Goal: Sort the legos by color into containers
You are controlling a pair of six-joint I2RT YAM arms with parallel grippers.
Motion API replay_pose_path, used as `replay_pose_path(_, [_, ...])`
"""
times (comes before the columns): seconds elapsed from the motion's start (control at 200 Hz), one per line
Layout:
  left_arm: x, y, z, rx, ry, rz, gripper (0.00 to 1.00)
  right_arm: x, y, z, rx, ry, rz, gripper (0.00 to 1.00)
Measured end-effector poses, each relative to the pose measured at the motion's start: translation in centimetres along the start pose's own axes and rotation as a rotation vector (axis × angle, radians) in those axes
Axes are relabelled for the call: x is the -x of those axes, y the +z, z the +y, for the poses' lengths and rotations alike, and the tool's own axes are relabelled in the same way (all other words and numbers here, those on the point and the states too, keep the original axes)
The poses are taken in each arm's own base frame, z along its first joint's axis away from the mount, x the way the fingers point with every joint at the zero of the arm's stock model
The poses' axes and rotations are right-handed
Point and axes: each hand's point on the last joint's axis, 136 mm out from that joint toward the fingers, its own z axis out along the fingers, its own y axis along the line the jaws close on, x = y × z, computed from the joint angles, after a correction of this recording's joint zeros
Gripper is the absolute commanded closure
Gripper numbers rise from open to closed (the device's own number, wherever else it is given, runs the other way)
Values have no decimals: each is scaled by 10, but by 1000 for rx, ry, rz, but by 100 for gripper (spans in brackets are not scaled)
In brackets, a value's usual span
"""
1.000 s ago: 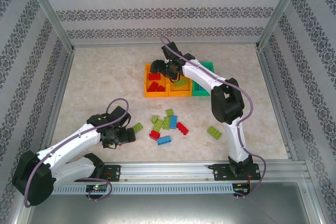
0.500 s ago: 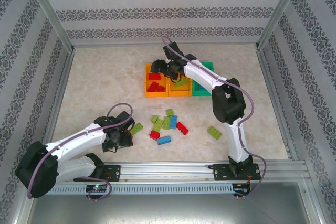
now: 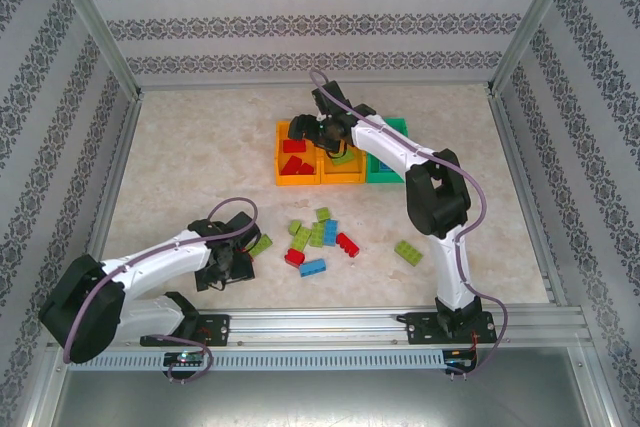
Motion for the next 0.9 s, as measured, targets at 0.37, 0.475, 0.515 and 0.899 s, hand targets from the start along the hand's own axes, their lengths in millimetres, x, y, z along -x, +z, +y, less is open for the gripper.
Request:
replay_pose_path(0.37, [-1, 1, -3, -4, -77, 47, 17, 1, -3, -5, 1, 7, -4, 18])
replay_pose_path(0.475, [-1, 2, -3, -22, -110, 58, 19, 1, -5, -6, -1, 9, -5, 18])
replay_pose_path(0.515, [-1, 2, -3, -34, -121, 62, 19, 1, -4, -7, -1, 10, -5, 18])
replay_pose_path(0.899, [1, 1, -3, -61, -162, 62, 24, 1, -5, -7, 1, 9, -7, 18])
